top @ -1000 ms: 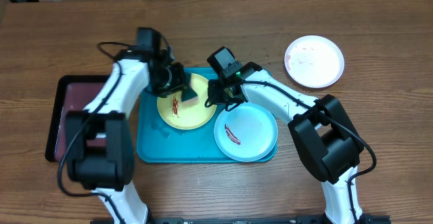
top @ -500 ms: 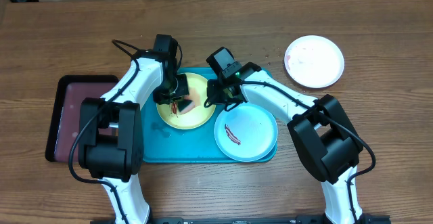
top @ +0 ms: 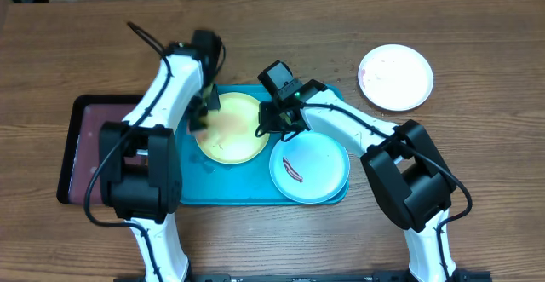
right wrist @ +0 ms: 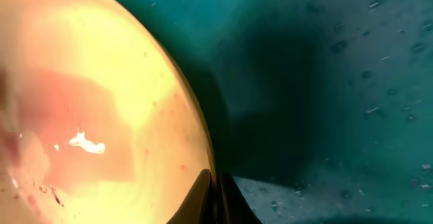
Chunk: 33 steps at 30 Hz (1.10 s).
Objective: Clean dirty plates on tray and stack at the side
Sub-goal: 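Scrub the yellow plate with the sponge in the left gripper, then move the sponge in the left gripper back over the dark tray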
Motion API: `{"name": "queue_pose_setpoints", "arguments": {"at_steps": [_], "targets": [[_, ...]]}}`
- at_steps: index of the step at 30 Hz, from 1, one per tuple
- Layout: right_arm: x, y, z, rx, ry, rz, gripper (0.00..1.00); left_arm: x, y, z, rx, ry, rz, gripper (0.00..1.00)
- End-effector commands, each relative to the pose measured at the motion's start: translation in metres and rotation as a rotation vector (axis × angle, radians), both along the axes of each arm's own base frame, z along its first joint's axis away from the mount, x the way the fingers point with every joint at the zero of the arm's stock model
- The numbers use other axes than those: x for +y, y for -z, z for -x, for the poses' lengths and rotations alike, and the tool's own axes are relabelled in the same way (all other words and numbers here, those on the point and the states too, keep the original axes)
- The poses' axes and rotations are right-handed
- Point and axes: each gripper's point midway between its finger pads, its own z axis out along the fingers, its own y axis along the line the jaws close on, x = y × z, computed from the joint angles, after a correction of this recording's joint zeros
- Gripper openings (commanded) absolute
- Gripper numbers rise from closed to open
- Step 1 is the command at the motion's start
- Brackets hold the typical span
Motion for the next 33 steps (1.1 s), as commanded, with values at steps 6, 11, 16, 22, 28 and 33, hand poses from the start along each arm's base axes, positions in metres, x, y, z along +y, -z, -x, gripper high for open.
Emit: {"name": "queue_pose_setpoints", "arguments": {"at_steps": [6, 11, 16, 22, 28, 33], "targets": [[-0.009, 0.002, -0.007, -0.016, 0.030, 0.027, 0.04, -0.102, -0.042, -0.016, -0.053, 0.136, 0.595, 0.04], [-0.008, 0.002, -0.009, -0.023, 0.029, 0.022, 0.04, -0.108, -0.009, 0.009, 0.034, 0.124, 0.603, 0.04], [-0.008, 0.002, -0.009, -0.022, 0.029, 0.023, 0.04, -0.111, 0.029, 0.035, 0.101, 0.125, 0.587, 0.04], [-0.008, 0.002, -0.009, -0.022, 0.029, 0.023, 0.04, -0.041, 0.065, 0.061, 0.147, 0.028, 0.202, 0.04], [-0.008, 0.002, -0.009, -0.023, 0.026, 0.024, 0.04, 0.033, 0.046, 0.055, 0.070, -0.033, -0.244, 0.04], [-0.008, 0.002, -0.009, -0.025, 0.023, 0.025, 0.04, 0.059, 0.021, 0.043, -0.003, -0.057, -0.440, 0.04]]}}
